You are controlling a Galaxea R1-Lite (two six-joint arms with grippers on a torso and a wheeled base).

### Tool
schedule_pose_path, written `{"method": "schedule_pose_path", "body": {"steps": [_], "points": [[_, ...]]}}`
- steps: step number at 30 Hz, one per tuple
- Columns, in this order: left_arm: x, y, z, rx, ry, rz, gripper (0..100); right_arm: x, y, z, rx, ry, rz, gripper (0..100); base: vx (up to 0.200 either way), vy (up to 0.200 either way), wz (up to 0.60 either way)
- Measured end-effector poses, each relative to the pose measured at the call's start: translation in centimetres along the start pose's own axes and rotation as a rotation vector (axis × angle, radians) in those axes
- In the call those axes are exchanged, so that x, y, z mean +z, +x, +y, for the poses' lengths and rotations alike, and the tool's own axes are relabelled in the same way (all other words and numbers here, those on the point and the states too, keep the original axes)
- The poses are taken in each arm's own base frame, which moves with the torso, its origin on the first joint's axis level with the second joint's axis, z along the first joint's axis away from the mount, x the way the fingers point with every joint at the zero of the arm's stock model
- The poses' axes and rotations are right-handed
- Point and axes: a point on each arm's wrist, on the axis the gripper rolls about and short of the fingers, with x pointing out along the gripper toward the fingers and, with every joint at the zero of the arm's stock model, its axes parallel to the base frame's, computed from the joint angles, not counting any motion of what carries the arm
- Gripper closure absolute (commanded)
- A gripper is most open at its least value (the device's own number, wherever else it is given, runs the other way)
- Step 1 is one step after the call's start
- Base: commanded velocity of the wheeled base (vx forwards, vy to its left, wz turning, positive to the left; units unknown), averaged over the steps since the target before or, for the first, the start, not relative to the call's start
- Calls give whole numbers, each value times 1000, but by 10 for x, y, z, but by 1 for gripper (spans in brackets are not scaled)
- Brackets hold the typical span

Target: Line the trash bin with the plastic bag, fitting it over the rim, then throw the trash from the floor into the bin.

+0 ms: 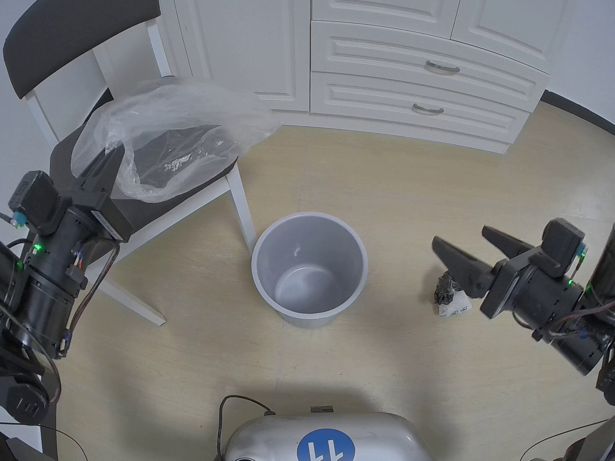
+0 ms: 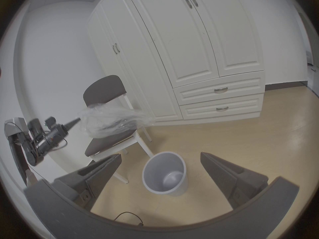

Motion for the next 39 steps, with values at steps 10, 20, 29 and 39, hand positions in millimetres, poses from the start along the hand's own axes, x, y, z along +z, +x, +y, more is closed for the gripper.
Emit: {"method": "schedule_pose_path", "body": {"steps": [10, 20, 29, 39], "points": [[30, -29, -19, -148, -94, -61, 100, -25, 7, 13, 30, -20, 91, 0, 0, 0, 0], [37, -63, -32, -329, -139, 20, 100, -38, 8, 17, 36, -32, 142, 0, 0, 0, 0], [39, -76, -32, -406, -184, 21, 100, -64, 20, 23, 39, 27, 241, 0, 0, 0, 0], [44, -87, -28, -513, -208, -18, 100, -79, 31, 29, 63, 53, 214, 0, 0, 0, 0]]}}
